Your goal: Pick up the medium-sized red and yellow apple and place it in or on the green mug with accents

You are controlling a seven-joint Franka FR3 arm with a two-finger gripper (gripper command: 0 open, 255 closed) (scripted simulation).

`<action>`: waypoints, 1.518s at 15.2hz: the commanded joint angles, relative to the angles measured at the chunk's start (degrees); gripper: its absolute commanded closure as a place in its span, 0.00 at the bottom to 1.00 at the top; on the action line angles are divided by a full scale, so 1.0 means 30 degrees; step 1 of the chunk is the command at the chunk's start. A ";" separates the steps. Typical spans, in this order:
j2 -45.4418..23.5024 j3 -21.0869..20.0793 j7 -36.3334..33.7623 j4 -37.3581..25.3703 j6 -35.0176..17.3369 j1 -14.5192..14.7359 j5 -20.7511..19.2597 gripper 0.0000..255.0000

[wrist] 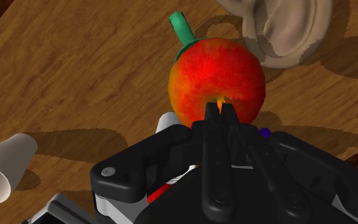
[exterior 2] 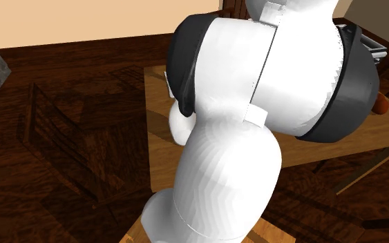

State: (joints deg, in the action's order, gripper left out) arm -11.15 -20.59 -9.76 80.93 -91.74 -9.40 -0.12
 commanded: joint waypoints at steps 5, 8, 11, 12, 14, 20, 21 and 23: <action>0.0410 0.0049 0.0182 0.2119 -0.1737 -0.0146 0.0151 1.00; 0.0493 0.0064 0.0237 0.2996 -0.2534 -0.0180 0.0183 1.00; 0.0529 0.0077 0.0280 0.3812 -0.3315 -0.0204 0.0199 1.00; 0.0531 0.0081 0.0293 0.4071 -0.3572 -0.0210 0.0201 1.00; 0.0521 0.0089 0.0314 0.4572 -0.4081 -0.0220 0.0200 1.00; 0.0482 0.0098 0.0335 0.5174 -0.4720 -0.0227 0.0189 1.00; 0.0482 0.0098 0.0335 0.5174 -0.4720 -0.0227 0.0189 1.00; 0.0482 0.0098 0.0335 0.5174 -0.4720 -0.0227 0.0189 1.00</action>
State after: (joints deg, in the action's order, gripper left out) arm -9.70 -20.29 -8.75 96.45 -105.89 -10.08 0.45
